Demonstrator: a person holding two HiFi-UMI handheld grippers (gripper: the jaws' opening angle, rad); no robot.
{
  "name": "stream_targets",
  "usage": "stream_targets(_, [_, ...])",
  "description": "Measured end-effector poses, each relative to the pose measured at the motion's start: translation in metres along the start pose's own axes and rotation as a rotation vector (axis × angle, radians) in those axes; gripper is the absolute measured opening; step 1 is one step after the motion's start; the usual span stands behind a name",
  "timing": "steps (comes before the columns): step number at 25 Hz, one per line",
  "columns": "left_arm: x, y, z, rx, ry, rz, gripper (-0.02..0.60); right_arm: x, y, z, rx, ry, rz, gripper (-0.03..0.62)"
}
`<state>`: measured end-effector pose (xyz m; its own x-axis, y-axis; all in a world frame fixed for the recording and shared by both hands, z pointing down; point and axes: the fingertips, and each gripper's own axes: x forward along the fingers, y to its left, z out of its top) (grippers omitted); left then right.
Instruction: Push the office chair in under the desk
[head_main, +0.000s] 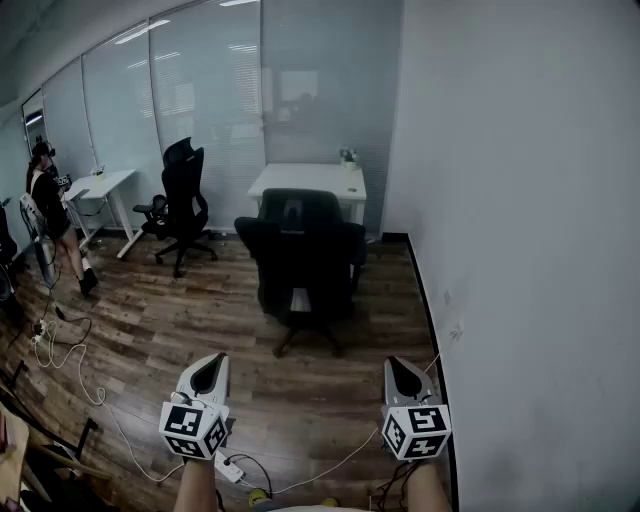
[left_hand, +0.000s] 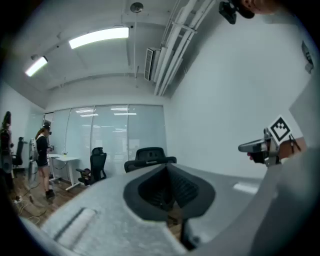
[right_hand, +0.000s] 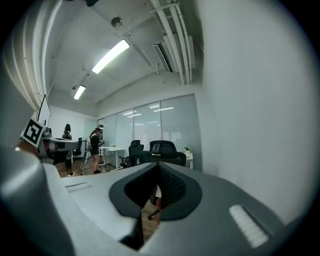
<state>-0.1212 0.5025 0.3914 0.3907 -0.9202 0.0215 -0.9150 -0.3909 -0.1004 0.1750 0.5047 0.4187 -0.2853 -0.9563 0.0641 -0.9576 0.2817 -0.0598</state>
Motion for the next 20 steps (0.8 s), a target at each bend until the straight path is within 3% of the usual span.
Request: stream_targets(20, [-0.007, -0.006, 0.000, -0.016, -0.019, 0.018, -0.001, -0.005, 0.003, -0.011, 0.006, -0.002, 0.010, 0.002])
